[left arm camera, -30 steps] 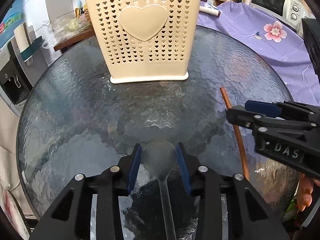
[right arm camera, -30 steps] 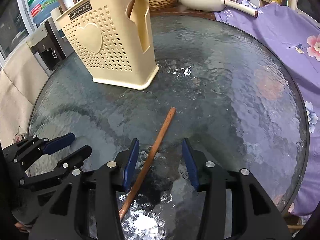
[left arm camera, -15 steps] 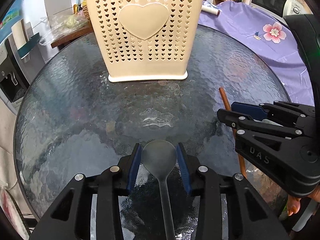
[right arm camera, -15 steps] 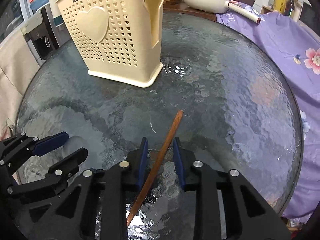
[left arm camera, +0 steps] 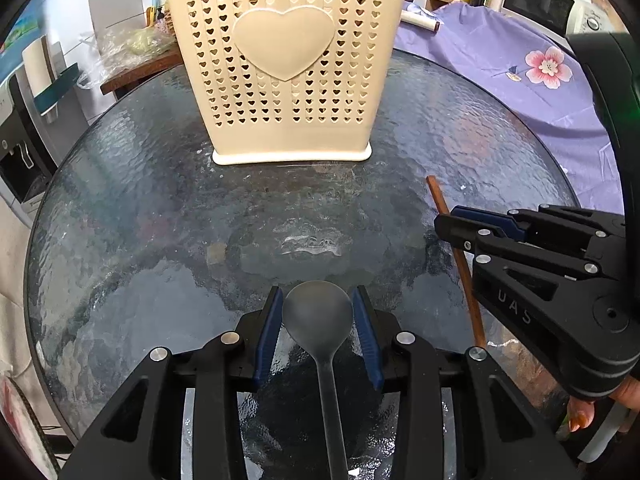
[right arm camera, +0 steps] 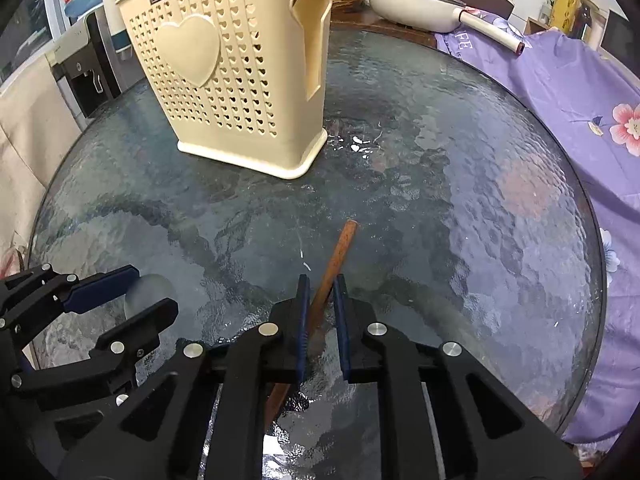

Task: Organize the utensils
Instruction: 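Grasp the wooden chopstick with the right tool while the left tool grasps the metal spoon, then lift the chopstick and spoon and carry both over the holder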

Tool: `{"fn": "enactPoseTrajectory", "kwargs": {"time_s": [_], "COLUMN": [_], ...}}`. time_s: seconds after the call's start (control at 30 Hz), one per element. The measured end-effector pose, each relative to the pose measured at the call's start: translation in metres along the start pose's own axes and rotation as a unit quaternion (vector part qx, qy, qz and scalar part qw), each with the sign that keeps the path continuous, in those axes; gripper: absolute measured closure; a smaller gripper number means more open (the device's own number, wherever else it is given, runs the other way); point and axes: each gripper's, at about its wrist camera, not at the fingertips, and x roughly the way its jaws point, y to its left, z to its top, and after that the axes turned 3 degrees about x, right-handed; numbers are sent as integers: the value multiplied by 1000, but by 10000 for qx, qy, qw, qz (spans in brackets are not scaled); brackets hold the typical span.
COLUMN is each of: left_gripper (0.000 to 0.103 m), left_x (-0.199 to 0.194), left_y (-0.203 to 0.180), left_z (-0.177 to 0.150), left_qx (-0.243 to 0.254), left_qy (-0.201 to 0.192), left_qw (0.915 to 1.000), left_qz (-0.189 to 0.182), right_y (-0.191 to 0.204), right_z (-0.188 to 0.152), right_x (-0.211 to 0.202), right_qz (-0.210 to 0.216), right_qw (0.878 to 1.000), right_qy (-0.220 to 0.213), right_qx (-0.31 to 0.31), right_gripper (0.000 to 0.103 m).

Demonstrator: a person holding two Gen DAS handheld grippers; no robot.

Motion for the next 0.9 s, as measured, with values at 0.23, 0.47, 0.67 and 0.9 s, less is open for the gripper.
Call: {"fn": "enactPoseTrajectory", "kwargs": {"time_s": [0.23, 0.47, 0.67, 0.9], "left_gripper": [68, 68, 68, 68], "left_x": [-3, -12, -29, -62], "left_y": [8, 10, 17, 18], "left_z": [3, 6, 11, 17], "left_qx": [-132, -181, -308, -341], "left_qy": [-92, -301, -657, -1164], "left_qw": [9998, 9993, 9972, 9924], "left_qz": [-105, -123, -175, -227], "right_y": [-15, -27, -29, -26], "right_z": [4, 8, 12, 18], "right_x": [1, -6, -33, -70], "right_qz": [275, 748, 1137, 1459], "right_qw": [9992, 9946, 9885, 9790], "right_qy": [-27, -203, -718, -1316], "right_qx": [299, 685, 694, 532], "right_gripper": [96, 96, 96, 96]}}
